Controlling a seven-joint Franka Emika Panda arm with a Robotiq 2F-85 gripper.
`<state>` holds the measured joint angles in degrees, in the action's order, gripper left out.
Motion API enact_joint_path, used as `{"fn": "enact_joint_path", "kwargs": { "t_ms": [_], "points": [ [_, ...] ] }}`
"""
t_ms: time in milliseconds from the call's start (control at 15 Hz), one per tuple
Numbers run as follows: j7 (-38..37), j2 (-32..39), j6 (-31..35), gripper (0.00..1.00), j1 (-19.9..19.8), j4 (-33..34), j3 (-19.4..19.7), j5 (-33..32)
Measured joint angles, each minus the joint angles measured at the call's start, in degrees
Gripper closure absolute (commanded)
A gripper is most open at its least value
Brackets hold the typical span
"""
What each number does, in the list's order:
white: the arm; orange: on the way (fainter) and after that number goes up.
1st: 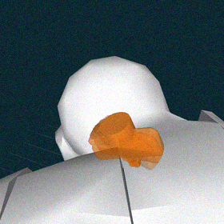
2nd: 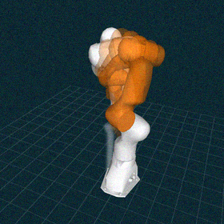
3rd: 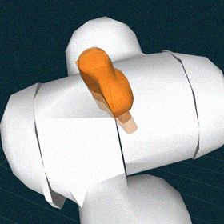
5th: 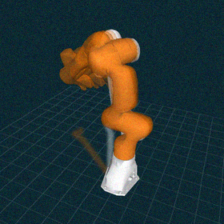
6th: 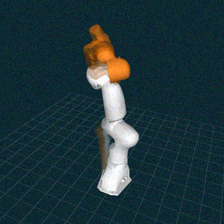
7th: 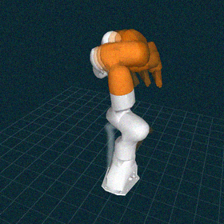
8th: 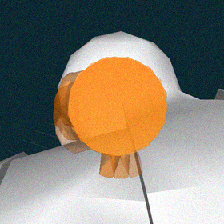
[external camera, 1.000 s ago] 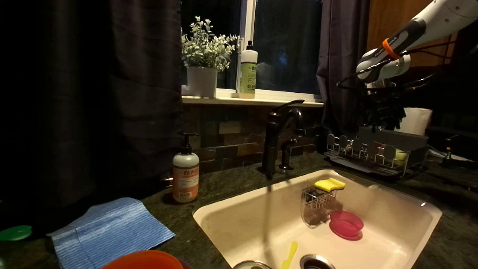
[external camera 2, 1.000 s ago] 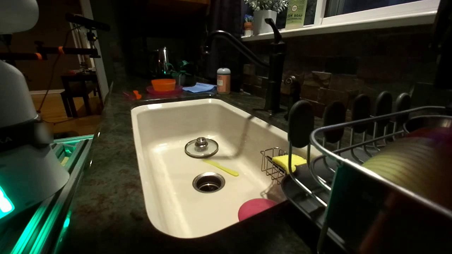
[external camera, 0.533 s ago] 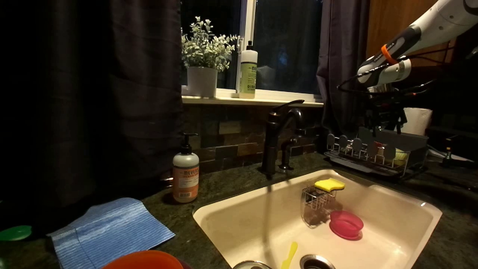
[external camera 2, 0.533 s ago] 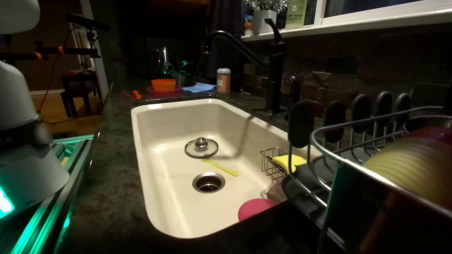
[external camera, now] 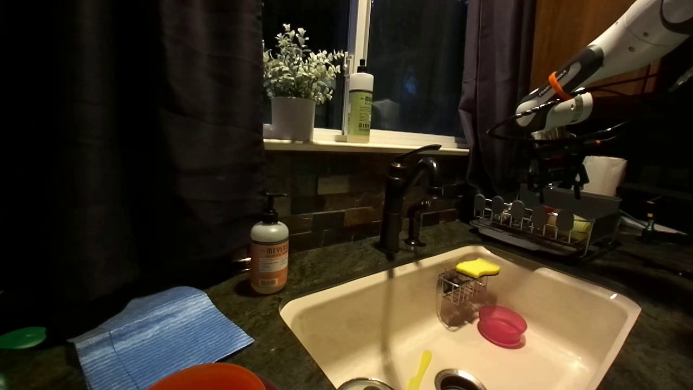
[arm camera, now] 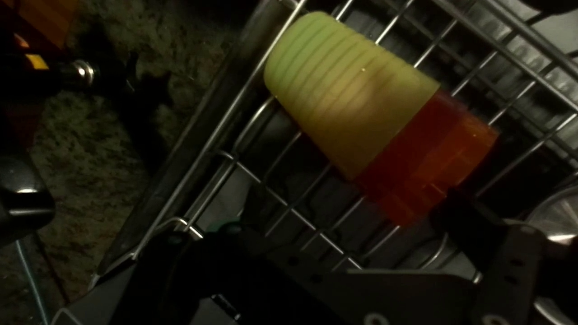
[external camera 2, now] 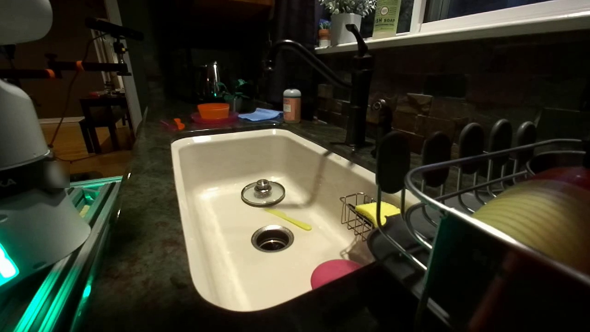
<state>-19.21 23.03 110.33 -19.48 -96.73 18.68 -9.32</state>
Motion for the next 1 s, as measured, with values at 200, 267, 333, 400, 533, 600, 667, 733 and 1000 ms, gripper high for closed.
{"fn": "enact_joint_path", "kwargs": {
  "t_ms": [200, 267, 333, 400, 533, 600, 667, 733, 1000],
  "points": [
    [0.0, 0.7, 0.0, 0.0, 0.0, 0.6, 0.0, 0.0],
    [0.0, 0.9, 0.0, 0.0, 0.0, 0.8, 0.0, 0.0],
    [0.0, 1.0, 0.0, 0.0, 0.0, 0.9, 0.0, 0.0],
    [-0.1, 1.0, 0.0, 0.0, 0.0, 0.9, 0.0, 0.0],
    [-0.5, 1.1, 0.0, 0.0, 0.0, 1.1, 0.0, 0.3],
    [-0.8, 1.2, 0.0, 0.0, 0.0, 1.3, 0.0, 0.5],
    [-1.1, 1.3, 0.0, 0.0, 0.0, 1.5, 0.0, 1.0],
    [-1.5, 1.5, 0.0, 0.0, 0.0, 1.8, 0.0, 1.5],
    [-2.5, 2.0, 0.0, 0.0, 0.1, 2.4, 0.0, 3.6]
  ]
}}
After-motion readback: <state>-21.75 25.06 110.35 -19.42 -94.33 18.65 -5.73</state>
